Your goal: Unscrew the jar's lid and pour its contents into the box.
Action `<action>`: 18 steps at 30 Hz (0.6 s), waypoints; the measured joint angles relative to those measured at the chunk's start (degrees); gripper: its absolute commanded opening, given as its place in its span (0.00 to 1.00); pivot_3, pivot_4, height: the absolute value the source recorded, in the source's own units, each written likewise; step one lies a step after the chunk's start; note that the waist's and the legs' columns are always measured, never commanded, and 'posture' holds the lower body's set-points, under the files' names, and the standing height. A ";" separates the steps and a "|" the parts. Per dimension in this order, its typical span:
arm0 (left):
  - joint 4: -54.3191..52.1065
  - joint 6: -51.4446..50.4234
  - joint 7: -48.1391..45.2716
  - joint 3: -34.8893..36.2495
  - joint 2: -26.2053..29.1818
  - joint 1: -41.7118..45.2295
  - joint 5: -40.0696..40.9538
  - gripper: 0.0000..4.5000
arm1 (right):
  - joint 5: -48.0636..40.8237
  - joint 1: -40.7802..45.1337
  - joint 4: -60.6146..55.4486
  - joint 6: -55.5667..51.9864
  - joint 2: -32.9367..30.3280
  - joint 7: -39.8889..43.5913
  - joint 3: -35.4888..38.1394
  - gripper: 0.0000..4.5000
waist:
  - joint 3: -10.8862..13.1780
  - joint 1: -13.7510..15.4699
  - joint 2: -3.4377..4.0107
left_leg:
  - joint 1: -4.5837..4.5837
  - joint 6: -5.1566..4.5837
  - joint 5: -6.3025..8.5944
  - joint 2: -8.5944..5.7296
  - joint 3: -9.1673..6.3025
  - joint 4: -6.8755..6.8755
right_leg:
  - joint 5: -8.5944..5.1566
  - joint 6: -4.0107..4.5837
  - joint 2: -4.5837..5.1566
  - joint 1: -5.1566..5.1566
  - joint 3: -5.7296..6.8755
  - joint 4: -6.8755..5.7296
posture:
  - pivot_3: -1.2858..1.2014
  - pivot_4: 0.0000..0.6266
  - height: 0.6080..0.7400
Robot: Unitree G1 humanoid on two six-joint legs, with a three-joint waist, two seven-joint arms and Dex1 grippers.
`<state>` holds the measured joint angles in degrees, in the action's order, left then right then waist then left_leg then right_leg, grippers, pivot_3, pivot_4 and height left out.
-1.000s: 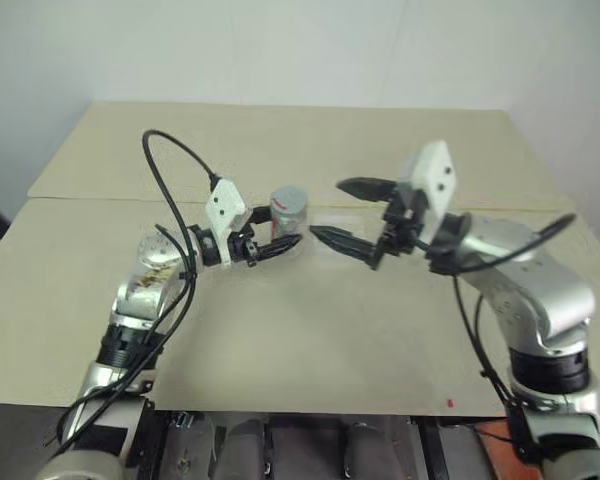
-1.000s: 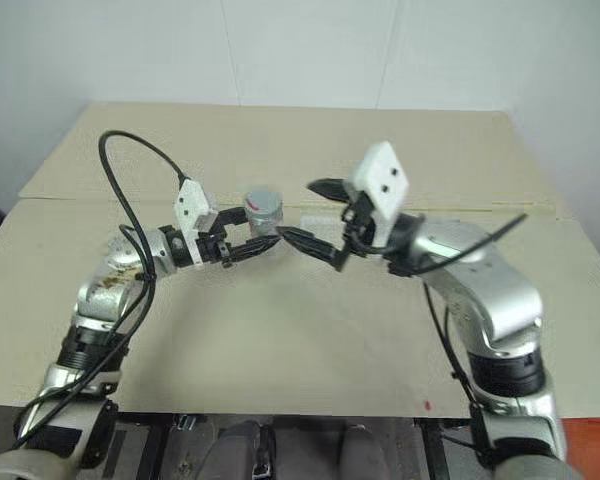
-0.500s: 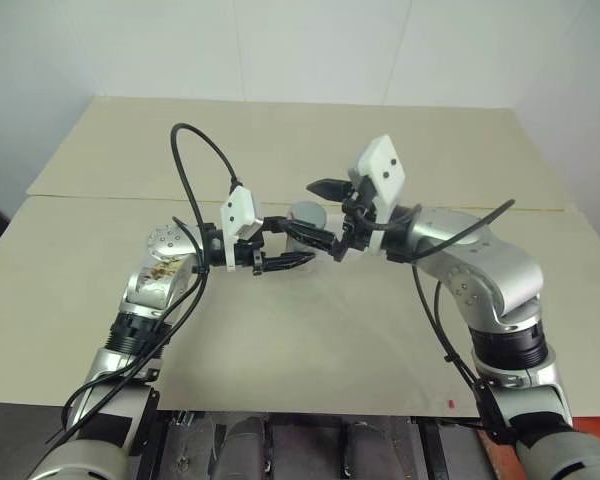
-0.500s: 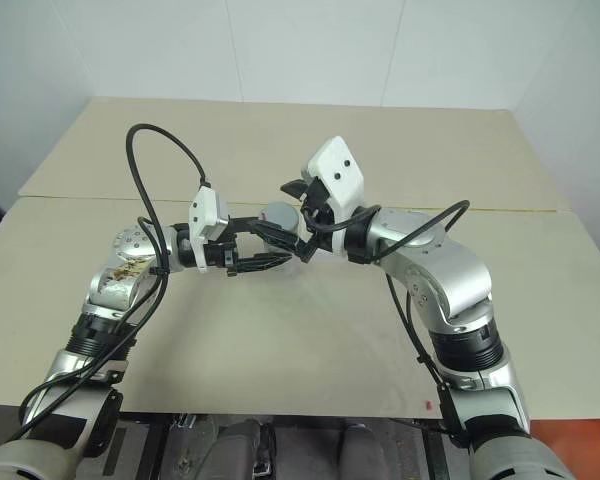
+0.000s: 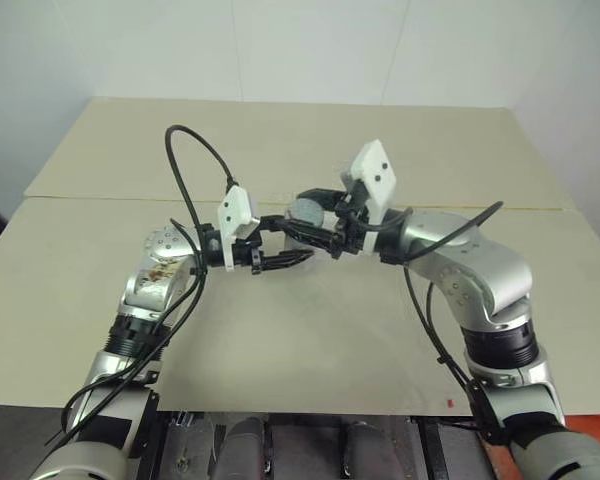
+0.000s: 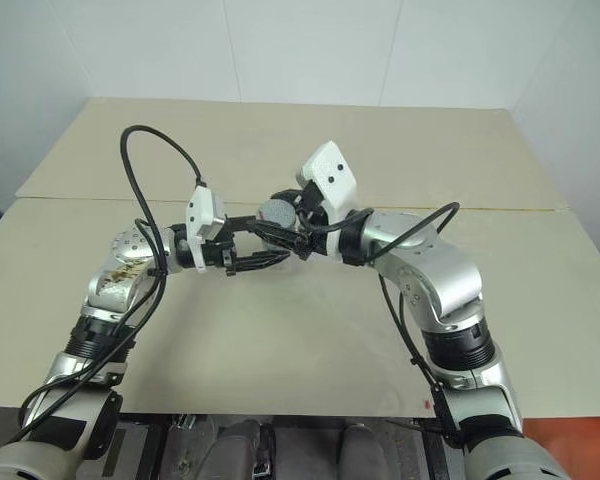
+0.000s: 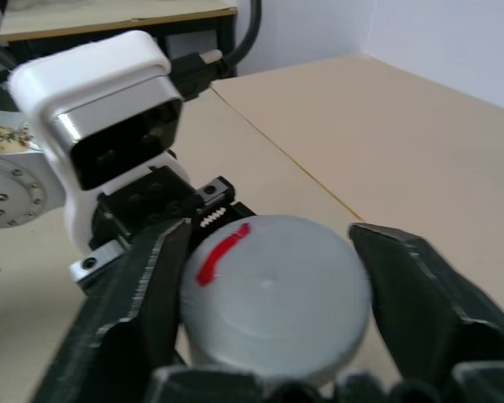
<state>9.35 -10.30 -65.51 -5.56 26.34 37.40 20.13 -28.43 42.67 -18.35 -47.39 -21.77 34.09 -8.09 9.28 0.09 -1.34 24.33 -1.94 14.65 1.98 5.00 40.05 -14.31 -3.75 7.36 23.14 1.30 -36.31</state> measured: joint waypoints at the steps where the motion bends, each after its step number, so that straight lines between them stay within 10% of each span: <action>1: -0.04 0.00 0.07 0.04 0.00 -0.13 0.18 0.60 | 0.01 0.00 0.00 0.00 0.08 0.00 0.00 0.62 | 0.00 0.01 0.00 | 0.00 0.00 0.00 0.00 0.00 0.00 | 0.00 0.00 0.00 0.00 0.00 0.00 | 0.52 0.24 1.00; 11: -3.13 -4.51 0.69 1.84 -1.17 -3.23 4.25 0.60 | -0.22 -0.03 -0.06 0.40 0.76 1.21 0.00 0.62 | 0.00 -0.25 0.00 | -0.01 0.00 0.00 0.01 -0.03 -0.01 | 0.00 0.00 0.00 0.00 0.00 -0.01 | 0.52 0.24 1.00; 18: -3.94 -5.92 -6.87 1.25 -0.67 -2.98 7.11 0.60 | -5.10 0.45 5.29 6.03 -3.94 18.98 1.37 0.62 | 0.00 -0.20 0.00 | -0.02 -0.07 0.03 0.00 -0.02 0.00 | 0.00 0.00 -0.01 -0.03 0.01 0.04 | 0.52 0.24 1.00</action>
<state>5.41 -16.21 -72.38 -4.30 25.66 34.42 27.23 -33.52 43.12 -13.06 -41.36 -25.71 53.07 -6.72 9.28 -0.11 -1.34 24.31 -2.01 14.69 1.98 4.98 40.05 -14.31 -3.76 7.36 23.11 1.31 -36.27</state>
